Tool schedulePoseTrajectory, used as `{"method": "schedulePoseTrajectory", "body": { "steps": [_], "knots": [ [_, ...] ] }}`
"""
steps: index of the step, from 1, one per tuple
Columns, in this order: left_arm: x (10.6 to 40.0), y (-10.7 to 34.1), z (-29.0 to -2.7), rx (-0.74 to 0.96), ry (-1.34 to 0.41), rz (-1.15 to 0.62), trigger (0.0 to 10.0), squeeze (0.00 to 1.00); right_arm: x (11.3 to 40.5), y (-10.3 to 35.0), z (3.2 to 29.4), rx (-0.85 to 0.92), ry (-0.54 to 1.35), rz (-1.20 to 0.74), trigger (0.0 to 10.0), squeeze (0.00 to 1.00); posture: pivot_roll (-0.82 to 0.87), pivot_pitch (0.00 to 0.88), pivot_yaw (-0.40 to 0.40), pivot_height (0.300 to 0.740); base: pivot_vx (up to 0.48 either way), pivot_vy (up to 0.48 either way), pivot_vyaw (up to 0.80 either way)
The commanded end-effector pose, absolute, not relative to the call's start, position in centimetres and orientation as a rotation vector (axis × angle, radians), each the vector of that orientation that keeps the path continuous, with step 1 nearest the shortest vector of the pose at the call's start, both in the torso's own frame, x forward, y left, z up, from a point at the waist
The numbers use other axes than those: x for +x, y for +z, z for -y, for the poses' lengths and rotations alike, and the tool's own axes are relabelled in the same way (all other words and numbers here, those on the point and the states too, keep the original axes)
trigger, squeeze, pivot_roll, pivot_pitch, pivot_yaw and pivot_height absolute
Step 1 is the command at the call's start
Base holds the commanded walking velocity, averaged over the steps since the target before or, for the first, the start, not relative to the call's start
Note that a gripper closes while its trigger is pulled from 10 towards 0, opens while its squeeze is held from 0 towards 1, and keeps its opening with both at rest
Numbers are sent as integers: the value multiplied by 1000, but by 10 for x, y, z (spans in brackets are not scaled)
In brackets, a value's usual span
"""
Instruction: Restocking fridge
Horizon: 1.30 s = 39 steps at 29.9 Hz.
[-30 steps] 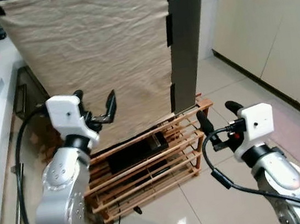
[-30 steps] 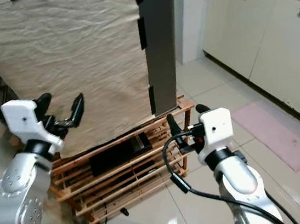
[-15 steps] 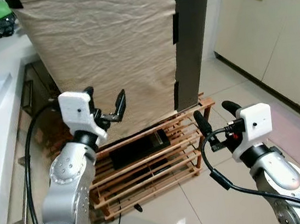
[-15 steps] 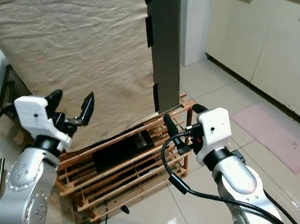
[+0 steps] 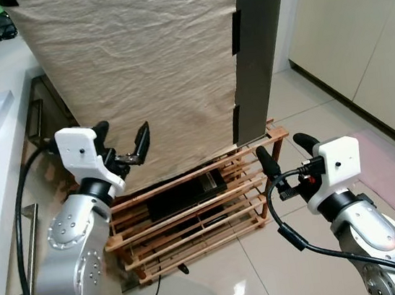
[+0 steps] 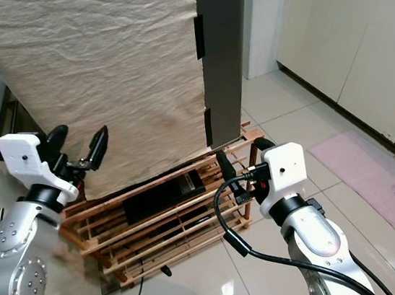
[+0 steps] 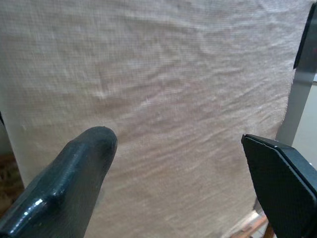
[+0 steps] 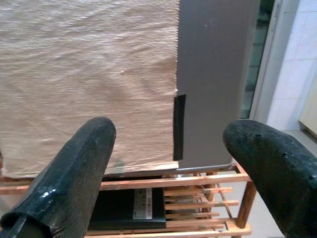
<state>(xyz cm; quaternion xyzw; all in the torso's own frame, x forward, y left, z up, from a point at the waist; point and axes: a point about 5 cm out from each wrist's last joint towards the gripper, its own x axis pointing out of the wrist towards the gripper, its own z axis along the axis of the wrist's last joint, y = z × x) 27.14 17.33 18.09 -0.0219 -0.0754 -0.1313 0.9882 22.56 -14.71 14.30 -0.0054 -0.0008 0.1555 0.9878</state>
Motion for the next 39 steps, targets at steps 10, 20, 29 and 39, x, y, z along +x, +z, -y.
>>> {"method": "schedulePoseTrajectory", "body": {
  "steps": [10,20,29,39],
  "knots": [
    [279,189,-160,-4,-338,167,10000,0,224,147,145,17,315,14,10000,0,8,0,79,740,0,369,-586],
    [276,191,-156,30,-342,185,10000,0,222,146,146,13,302,12,10000,0,12,2,82,740,0,162,-320],
    [277,191,-156,-12,-325,175,10000,0,222,146,145,14,309,15,10000,0,16,2,78,740,0,-107,0],
    [288,188,-165,4,-285,123,10000,0,224,149,149,-13,359,21,10000,0,11,0,79,740,0,0,0]
  ]
}}
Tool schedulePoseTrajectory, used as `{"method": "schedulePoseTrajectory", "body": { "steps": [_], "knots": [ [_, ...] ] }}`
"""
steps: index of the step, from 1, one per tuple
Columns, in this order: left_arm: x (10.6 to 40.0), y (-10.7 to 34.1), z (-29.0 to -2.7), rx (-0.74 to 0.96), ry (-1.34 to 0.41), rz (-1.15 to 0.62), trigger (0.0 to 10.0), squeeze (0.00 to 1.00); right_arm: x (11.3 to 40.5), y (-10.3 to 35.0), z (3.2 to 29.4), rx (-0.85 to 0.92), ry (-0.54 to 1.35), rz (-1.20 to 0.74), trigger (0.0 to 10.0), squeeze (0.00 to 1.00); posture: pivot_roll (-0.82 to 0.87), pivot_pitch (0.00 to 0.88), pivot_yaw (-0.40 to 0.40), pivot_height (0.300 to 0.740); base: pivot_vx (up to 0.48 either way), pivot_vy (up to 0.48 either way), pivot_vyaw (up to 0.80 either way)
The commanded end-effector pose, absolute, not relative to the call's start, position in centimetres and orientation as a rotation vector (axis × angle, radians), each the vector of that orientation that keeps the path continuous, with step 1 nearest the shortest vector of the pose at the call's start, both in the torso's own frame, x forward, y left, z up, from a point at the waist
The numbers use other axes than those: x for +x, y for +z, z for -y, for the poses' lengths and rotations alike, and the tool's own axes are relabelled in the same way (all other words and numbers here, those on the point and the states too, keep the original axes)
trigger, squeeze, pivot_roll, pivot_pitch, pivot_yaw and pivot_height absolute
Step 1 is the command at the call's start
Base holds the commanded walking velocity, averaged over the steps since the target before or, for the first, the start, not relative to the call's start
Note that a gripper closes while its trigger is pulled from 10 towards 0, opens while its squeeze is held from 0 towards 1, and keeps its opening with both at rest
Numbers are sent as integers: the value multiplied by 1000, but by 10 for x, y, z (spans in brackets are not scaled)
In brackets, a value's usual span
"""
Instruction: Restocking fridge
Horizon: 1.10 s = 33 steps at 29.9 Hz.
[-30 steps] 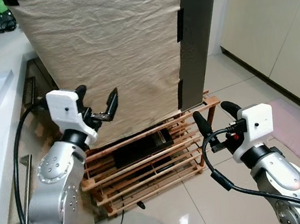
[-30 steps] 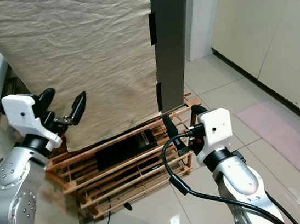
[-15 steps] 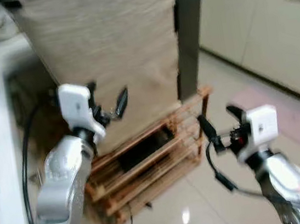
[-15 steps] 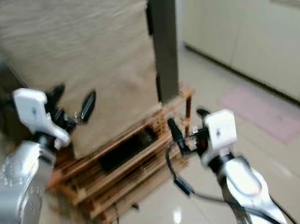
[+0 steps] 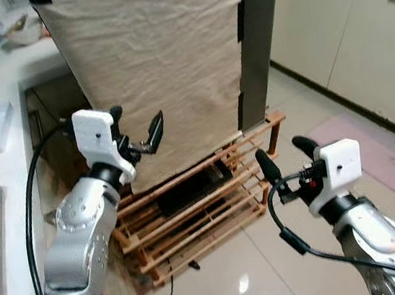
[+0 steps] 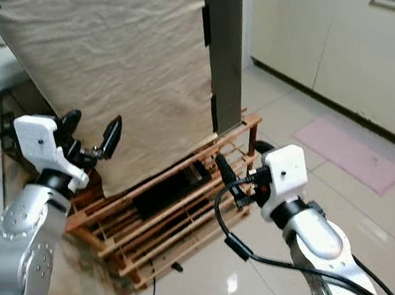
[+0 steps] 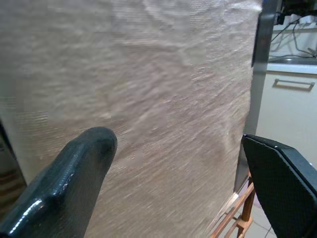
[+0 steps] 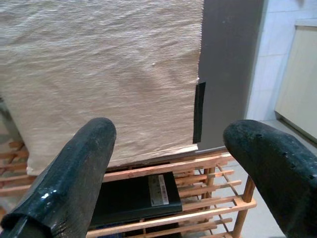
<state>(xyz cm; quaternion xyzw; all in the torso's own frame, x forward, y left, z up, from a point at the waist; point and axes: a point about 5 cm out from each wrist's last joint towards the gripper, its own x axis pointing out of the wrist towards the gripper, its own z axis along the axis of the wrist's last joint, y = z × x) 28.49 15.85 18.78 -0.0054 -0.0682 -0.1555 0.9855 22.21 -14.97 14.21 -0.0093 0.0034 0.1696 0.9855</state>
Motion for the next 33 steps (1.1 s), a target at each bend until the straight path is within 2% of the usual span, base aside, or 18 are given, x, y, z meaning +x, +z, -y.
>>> {"method": "schedulePoseTrajectory", "body": {
  "steps": [1,2,3,10,12,22,23,24,25,26,27,28,33],
  "knots": [
    [289,189,-166,-10,-285,123,10000,0,224,151,149,-10,368,25,10000,0,11,0,79,740,0,0,0],
    [291,189,-167,-20,-281,119,10000,725,224,152,150,-13,376,28,10000,0,9,0,79,740,0,0,0],
    [293,189,-168,-21,-276,119,10000,1000,223,152,150,-7,388,27,10000,0,9,0,79,740,0,0,0],
    [301,192,-176,-69,-269,116,10000,1000,213,158,137,18,616,6,10000,0,-5,0,89,740,0,0,0],
    [301,191,-187,-97,-253,127,10000,1000,205,161,131,49,735,-11,10000,0,-7,0,90,740,0,0,0],
    [311,191,-218,-132,-307,126,10000,1000,209,167,140,25,807,-22,10000,0,-4,0,83,740,0,0,0],
    [314,191,-220,-132,-323,131,10000,945,210,168,141,22,816,-24,10000,0,-2,0,78,740,0,0,0],
    [318,192,-221,-129,-351,135,10000,490,211,169,142,17,827,-27,10000,0,-3,0,75,740,0,0,0],
    [318,192,-221,-129,-351,135,10000,490,211,169,142,17,827,-27,10000,0,-3,0,75,740,0,0,0],
    [324,192,-223,-115,-366,136,10000,133,211,170,144,15,832,-29,10000,0,-3,0,73,740,0,0,0],
    [326,192,-224,-104,-367,136,10000,133,212,171,145,15,833,-29,10000,0,-3,0,73,740,0,0,0],
    [329,192,-225,-103,-366,132,10000,0,212,171,145,13,832,-29,10000,0,-5,0,73,740,0,0,0],
    [348,191,-235,-96,-320,114,10000,0,214,173,148,-2,829,-24,10000,0,-11,0,76,740,0,0,0]
  ]
}}
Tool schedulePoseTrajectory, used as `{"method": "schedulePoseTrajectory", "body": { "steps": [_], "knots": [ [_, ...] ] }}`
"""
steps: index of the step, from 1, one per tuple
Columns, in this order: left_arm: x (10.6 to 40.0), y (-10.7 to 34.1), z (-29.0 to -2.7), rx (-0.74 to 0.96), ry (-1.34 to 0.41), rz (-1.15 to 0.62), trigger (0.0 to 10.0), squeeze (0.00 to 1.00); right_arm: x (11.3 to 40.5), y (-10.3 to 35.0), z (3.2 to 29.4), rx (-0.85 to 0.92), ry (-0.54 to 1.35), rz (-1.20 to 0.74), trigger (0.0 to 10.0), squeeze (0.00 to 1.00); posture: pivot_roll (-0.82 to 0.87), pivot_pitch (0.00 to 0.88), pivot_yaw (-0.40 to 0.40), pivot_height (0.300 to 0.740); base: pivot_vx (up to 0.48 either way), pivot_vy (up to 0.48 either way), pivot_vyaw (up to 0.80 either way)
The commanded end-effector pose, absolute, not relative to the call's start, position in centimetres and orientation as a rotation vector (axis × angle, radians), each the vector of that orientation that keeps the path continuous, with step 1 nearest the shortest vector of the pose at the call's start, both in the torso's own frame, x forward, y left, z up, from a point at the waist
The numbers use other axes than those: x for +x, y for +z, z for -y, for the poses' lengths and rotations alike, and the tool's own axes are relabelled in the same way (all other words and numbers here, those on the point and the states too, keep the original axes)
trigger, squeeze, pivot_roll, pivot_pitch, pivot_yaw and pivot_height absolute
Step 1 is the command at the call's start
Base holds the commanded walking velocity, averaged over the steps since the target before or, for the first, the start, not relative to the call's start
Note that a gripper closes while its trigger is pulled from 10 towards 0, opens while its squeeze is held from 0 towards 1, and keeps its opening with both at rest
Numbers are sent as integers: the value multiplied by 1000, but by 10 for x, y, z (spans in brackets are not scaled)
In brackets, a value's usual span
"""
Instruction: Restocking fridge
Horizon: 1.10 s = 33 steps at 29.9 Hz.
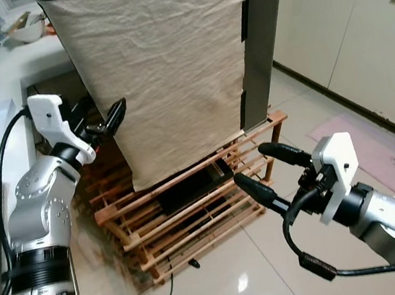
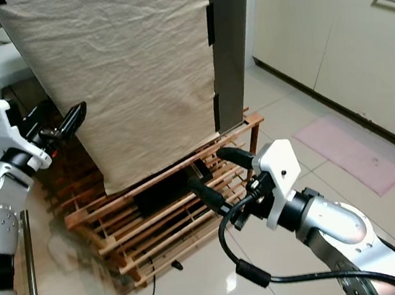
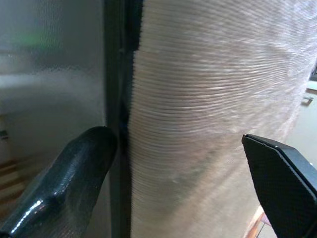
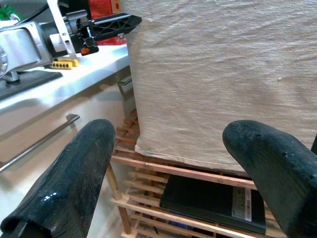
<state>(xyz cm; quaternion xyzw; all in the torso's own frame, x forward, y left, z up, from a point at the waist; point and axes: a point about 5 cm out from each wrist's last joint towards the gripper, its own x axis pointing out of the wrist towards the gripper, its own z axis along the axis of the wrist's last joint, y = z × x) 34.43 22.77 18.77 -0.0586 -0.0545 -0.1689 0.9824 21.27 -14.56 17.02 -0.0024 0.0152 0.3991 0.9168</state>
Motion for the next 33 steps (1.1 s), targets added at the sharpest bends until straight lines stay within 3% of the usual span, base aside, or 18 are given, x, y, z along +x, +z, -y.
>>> {"method": "schedulePoseTrajectory", "body": {
  "steps": [1,12,25,30,33],
  "knots": [
    [350,192,-237,-100,-312,115,10000,0,214,173,148,-3,829,-25,10000,0,-11,0,76,740,0,0,0],
    [361,199,-244,-103,-336,142,10000,0,211,172,150,-2,830,-43,10000,0,-19,0,82,740,0,0,0],
    [351,207,-190,-69,-798,171,10000,0,206,158,152,-18,833,-103,10000,0,-11,0,74,740,0,0,0],
    [340,205,-166,-39,-979,123,10000,0,201,148,159,-36,789,-129,10000,0,-14,0,79,740,0,0,0],
    [319,212,-155,-119,-1157,102,10000,0,194,142,165,-28,757,-156,10000,0,-18,0,82,740,0,0,0]
  ]
}}
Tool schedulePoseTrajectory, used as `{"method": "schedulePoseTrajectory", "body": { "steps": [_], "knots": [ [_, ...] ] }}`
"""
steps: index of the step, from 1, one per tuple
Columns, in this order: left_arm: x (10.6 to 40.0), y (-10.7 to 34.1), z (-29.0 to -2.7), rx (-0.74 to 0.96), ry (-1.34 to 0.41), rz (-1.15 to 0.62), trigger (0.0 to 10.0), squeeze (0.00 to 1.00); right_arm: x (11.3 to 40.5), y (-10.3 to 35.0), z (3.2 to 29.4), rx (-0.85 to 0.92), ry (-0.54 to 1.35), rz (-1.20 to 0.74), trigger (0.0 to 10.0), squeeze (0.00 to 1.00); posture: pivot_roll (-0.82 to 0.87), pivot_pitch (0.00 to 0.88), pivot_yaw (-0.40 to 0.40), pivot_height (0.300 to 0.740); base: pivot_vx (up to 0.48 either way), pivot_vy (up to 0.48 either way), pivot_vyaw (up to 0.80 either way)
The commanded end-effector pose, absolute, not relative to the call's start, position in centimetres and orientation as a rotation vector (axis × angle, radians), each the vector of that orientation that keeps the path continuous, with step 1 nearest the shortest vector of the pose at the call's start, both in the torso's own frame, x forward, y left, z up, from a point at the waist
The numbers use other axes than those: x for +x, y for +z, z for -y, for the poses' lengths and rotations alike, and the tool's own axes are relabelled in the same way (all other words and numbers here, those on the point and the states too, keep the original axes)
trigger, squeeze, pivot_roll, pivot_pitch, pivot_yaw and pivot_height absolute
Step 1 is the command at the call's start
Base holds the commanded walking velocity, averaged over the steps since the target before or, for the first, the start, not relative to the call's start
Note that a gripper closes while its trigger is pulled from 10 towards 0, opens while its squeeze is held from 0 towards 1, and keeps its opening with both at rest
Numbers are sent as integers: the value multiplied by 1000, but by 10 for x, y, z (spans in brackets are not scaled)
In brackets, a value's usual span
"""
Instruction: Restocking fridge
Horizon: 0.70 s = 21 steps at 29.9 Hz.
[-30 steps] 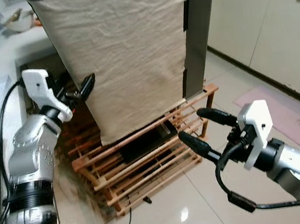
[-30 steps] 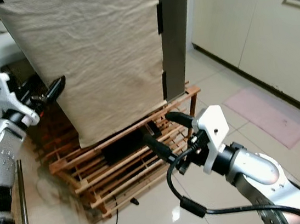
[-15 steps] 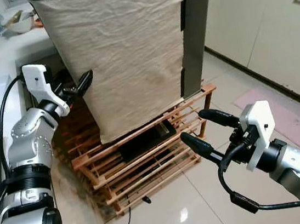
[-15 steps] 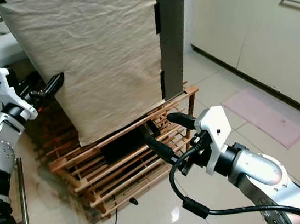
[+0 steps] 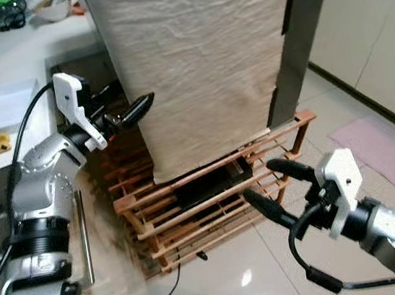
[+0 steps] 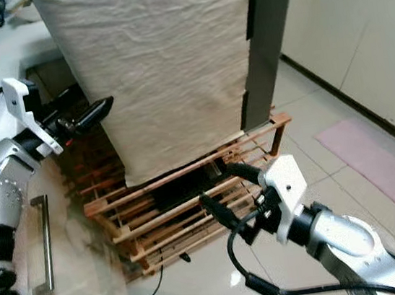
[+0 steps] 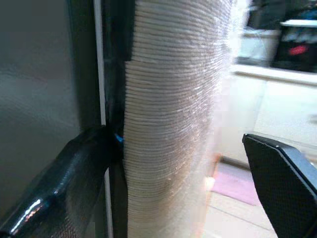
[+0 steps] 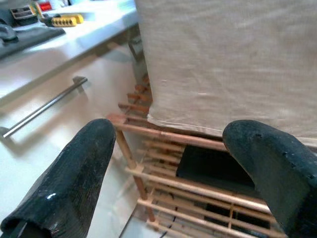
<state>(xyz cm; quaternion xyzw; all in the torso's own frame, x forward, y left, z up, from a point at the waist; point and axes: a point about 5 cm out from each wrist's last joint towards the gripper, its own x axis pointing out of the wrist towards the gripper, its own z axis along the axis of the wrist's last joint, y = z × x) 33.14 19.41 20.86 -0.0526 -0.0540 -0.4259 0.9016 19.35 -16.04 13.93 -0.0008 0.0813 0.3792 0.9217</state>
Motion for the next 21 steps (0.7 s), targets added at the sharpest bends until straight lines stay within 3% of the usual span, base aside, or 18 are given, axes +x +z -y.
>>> {"method": "schedulePoseTrajectory", "body": {
  "steps": [1,4,6,9,10,12,16,18,21],
  "knots": [
    [311,214,-152,-153,-1221,92,10000,0,192,139,167,-30,746,-167,10000,0,-18,0,82,740,0,0,0],
    [283,229,-156,-401,-1415,50,10000,0,180,126,178,-33,701,-223,10000,0,-14,0,81,740,0,0,0],
    [278,237,-163,-532,-1413,101,10000,0,173,117,187,-43,647,-262,10000,0,-16,0,81,740,0,0,0],
    [280,237,-173,-607,-1347,150,10000,0,169,106,202,-76,534,-303,10000,0,-12,3,78,740,0,0,0],
    [286,230,-196,-703,-1200,207,10000,0,162,93,228,-90,347,-331,10000,0,-13,5,76,740,0,0,0],
    [286,223,-212,-766,-1103,230,10000,0,154,86,247,-79,205,-347,10000,0,-12,6,74,740,0,0,0],
    [284,211,-228,-783,-993,213,10000,0,140,78,272,-67,11,-358,10000,0,-13,8,73,740,0,0,0],
    [289,195,-227,-648,-832,139,10000,0,131,74,287,-75,-123,-353,10000,0,-13,8,73,740,0,0,0],
    [299,190,-208,-486,-763,68,10000,0,132,71,289,-84,-161,-347,10000,0,-15,13,76,740,0,0,0]
  ]
}}
